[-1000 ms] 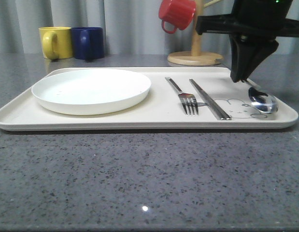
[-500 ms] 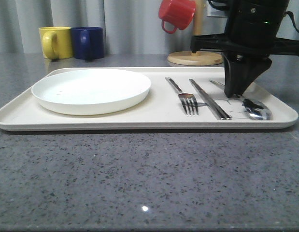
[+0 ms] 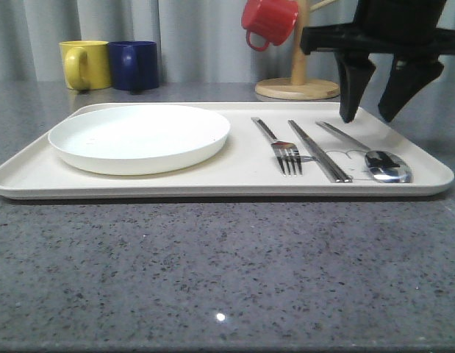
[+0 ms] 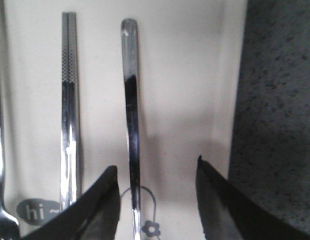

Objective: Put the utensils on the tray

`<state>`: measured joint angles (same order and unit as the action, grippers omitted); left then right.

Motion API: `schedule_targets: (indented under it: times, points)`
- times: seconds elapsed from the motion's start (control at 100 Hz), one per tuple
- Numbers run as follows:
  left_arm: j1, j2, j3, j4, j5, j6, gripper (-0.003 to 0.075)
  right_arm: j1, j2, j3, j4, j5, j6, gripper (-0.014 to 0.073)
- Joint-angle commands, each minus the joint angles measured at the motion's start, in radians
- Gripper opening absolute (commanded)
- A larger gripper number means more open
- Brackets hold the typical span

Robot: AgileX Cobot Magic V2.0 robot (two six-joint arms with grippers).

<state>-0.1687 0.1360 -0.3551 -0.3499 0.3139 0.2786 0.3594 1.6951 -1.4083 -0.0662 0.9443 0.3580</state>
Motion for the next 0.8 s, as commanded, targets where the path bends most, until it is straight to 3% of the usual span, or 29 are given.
schedule_targets:
  times: [0.0,0.33,0.58,0.79]
  points:
    - [-0.007,0.012,-0.028,-0.011,-0.082,-0.003,-0.0019,-0.005,-0.098,-0.021,-0.043,-0.020,-0.046,0.0371]
    - [-0.007,0.012,-0.028,-0.011,-0.082,-0.003,-0.0019,-0.056,-0.338,0.045,-0.132,-0.090,-0.068,0.0371]
    - [-0.007,0.012,-0.028,-0.011,-0.082,-0.003,-0.0019,-0.142,-0.584,0.306,-0.146,-0.191,-0.068,0.0371]
    - [-0.007,0.012,-0.028,-0.011,-0.082,-0.003,-0.0019,-0.152,-0.835,0.549,-0.148,-0.282,-0.068,0.0371]
